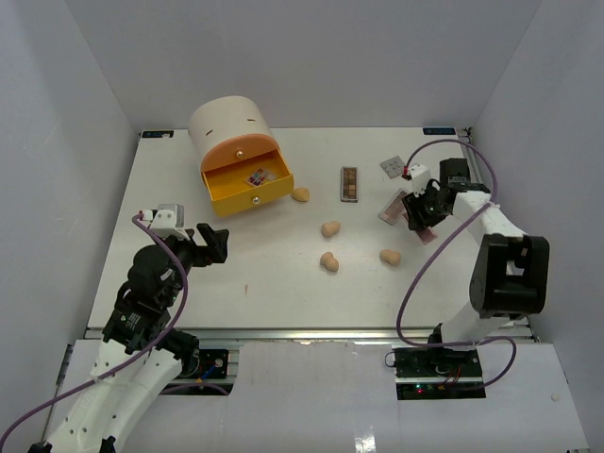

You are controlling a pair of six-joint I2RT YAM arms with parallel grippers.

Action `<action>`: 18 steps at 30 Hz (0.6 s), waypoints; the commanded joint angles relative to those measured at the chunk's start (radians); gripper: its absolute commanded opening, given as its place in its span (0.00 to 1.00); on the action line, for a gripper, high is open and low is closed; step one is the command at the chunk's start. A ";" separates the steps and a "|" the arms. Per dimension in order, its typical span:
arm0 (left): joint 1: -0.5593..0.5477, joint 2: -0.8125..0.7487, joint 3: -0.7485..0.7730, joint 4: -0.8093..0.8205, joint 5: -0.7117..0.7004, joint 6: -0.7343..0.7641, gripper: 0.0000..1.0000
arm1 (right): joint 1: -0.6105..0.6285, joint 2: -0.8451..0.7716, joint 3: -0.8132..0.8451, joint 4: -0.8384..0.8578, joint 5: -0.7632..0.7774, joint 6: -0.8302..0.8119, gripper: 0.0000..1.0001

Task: Organize the makeup

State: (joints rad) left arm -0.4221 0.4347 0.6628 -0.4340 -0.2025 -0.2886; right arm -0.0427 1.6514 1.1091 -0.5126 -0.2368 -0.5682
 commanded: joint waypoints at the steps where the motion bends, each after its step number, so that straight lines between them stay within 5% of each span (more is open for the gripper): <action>1: 0.000 -0.007 0.001 0.000 -0.021 -0.002 0.98 | 0.213 -0.227 0.040 -0.014 -0.058 -0.135 0.20; 9: 0.002 -0.036 0.002 -0.012 -0.077 -0.012 0.98 | 0.699 -0.176 0.349 -0.003 0.166 -0.294 0.16; 18: 0.003 -0.076 0.000 -0.023 -0.136 -0.021 0.98 | 0.902 0.106 0.706 0.079 0.290 -0.535 0.15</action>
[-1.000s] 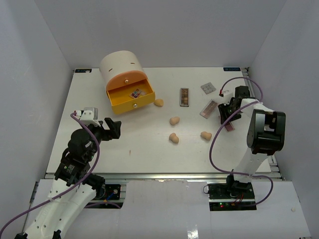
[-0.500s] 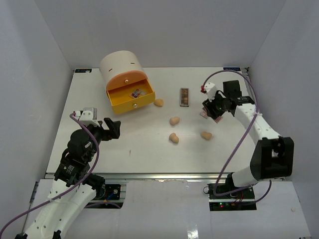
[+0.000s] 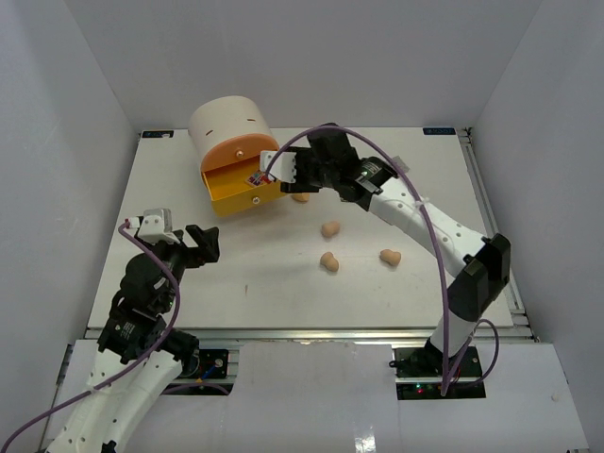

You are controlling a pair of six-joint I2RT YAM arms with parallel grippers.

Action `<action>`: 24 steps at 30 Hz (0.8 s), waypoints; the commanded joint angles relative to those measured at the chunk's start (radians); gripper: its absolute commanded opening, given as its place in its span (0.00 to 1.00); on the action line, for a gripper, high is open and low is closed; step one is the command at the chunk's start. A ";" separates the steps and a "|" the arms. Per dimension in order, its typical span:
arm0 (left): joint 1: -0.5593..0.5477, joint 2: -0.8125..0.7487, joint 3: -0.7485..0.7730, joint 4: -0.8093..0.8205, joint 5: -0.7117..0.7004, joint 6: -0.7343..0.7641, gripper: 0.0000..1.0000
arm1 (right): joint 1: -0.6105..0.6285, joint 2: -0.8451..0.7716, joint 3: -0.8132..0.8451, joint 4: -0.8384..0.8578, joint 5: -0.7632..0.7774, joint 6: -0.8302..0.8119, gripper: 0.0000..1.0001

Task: Organize the makeup

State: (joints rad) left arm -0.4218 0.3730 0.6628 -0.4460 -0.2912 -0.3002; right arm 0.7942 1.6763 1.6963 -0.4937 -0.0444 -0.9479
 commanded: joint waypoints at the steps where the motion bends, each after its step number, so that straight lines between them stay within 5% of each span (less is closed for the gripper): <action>1: 0.003 -0.016 0.001 -0.011 -0.052 -0.011 0.98 | 0.080 0.108 0.169 0.064 0.104 -0.171 0.15; 12: 0.006 -0.015 0.000 -0.012 -0.058 -0.012 0.98 | 0.144 0.350 0.306 0.283 0.215 -0.270 0.26; 18: 0.005 -0.014 0.001 -0.011 -0.053 -0.010 0.98 | 0.143 0.394 0.281 0.305 0.226 -0.278 0.44; 24: 0.006 -0.020 0.000 -0.008 -0.049 -0.010 0.98 | 0.137 0.400 0.263 0.313 0.232 -0.275 0.76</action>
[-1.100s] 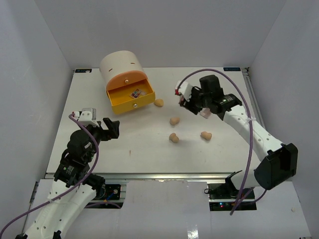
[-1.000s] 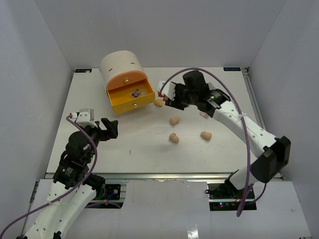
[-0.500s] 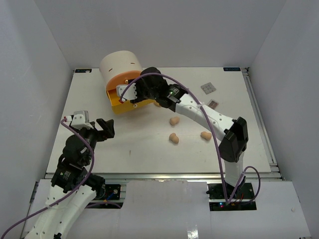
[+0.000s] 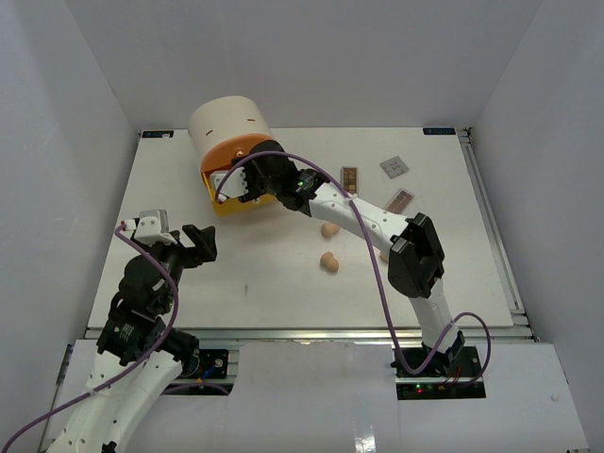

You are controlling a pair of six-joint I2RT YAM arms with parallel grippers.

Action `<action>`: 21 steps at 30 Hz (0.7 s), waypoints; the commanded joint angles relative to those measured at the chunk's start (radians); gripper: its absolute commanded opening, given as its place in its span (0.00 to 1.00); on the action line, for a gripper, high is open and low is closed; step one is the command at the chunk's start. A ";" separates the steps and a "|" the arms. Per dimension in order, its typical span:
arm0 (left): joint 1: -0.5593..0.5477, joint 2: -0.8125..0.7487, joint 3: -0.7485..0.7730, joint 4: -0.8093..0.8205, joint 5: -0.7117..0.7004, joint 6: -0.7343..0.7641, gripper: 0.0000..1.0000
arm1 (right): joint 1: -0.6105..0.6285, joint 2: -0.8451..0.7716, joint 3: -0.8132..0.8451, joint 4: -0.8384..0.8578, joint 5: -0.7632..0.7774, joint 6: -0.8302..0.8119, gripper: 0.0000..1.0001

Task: Organize the makeup

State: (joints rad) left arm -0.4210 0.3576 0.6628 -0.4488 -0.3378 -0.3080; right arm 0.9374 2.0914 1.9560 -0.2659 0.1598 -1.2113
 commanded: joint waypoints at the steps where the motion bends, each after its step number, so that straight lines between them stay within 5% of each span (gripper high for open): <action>1: 0.005 -0.005 -0.002 -0.007 -0.003 -0.002 0.98 | -0.006 -0.023 0.000 0.085 0.027 -0.010 0.79; 4: 0.005 -0.002 -0.003 -0.001 0.014 0.001 0.98 | -0.014 -0.055 -0.017 0.073 0.018 0.008 0.92; 11: 0.005 0.020 -0.012 0.045 0.120 0.026 0.98 | -0.065 -0.204 -0.050 -0.082 -0.109 0.166 0.97; 13: 0.005 0.036 -0.020 0.077 0.236 0.037 0.98 | -0.119 -0.288 -0.050 -0.183 -0.249 0.270 0.98; 16: 0.005 0.113 -0.017 0.102 0.409 0.038 0.98 | -0.313 -0.405 -0.113 -0.357 -0.673 0.446 0.97; 19: 0.003 0.264 0.020 0.122 0.536 -0.026 0.98 | -0.551 -0.559 -0.397 -0.315 -0.998 0.615 0.90; 21: -0.010 0.359 0.059 0.136 0.601 -0.072 0.98 | -0.653 -0.667 -0.607 -0.207 -1.082 0.696 0.90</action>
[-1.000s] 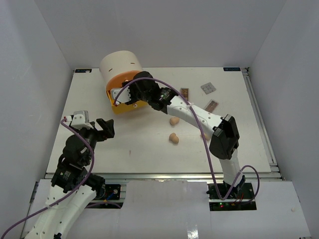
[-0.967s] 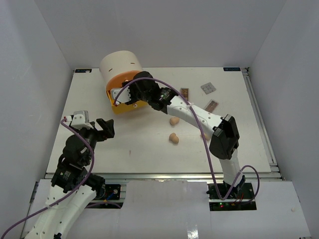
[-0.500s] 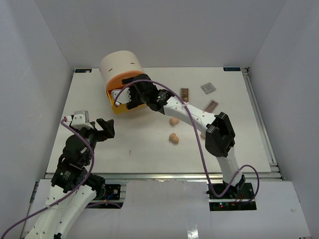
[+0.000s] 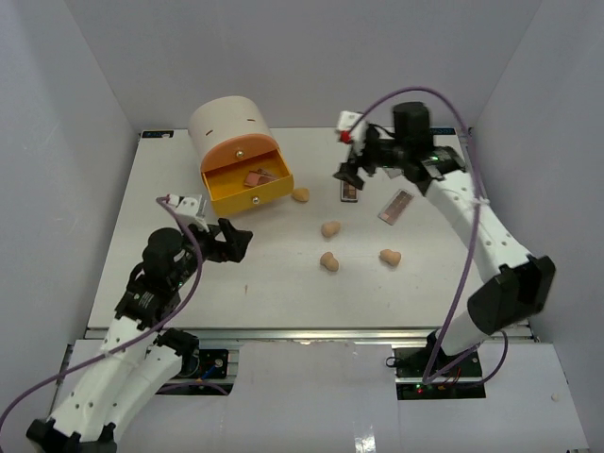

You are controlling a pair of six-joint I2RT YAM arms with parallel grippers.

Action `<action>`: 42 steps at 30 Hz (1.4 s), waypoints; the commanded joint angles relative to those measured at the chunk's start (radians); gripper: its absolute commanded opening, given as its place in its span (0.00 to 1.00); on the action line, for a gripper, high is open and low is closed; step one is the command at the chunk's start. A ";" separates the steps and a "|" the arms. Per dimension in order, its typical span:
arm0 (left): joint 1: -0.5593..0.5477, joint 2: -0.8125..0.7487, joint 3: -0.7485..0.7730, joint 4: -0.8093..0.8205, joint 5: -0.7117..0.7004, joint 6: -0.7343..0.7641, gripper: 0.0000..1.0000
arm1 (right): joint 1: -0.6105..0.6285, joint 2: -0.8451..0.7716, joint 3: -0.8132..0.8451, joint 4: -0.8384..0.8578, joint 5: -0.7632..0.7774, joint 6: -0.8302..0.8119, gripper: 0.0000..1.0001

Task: Organize the makeup

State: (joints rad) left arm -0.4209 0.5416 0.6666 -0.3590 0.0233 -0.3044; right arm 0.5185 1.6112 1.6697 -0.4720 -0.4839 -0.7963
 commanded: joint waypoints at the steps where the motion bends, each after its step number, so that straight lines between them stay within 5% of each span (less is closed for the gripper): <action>1: -0.033 0.228 0.082 0.055 0.250 -0.097 0.98 | -0.288 -0.264 -0.439 0.076 -0.465 0.332 0.90; 3: -0.143 0.358 0.166 0.072 0.189 -0.130 0.98 | -0.407 -0.400 -0.679 0.201 -0.481 0.443 0.90; 8: -0.410 0.680 0.460 0.049 -0.056 -0.150 0.98 | -0.678 -0.457 -0.837 0.321 -0.536 0.577 0.90; 15: -0.446 1.275 0.979 -0.126 -0.227 -0.193 0.98 | -0.808 -0.464 -0.847 0.319 -0.427 0.630 0.90; 19: -0.443 1.634 1.426 -0.297 -0.329 -0.190 0.98 | -0.834 -0.480 -0.856 0.316 -0.386 0.640 0.90; 24: -0.405 1.861 1.711 -0.334 -0.322 -0.188 0.98 | -0.841 -0.511 -0.863 0.324 -0.366 0.642 0.90; 42: -0.368 2.002 1.684 -0.093 -0.384 -0.094 0.98 | -0.843 -0.500 -0.866 0.326 -0.383 0.643 0.90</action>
State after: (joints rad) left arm -0.7827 2.5345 2.3192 -0.5106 -0.3339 -0.4250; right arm -0.3202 1.1137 0.8055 -0.1787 -0.8551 -0.1635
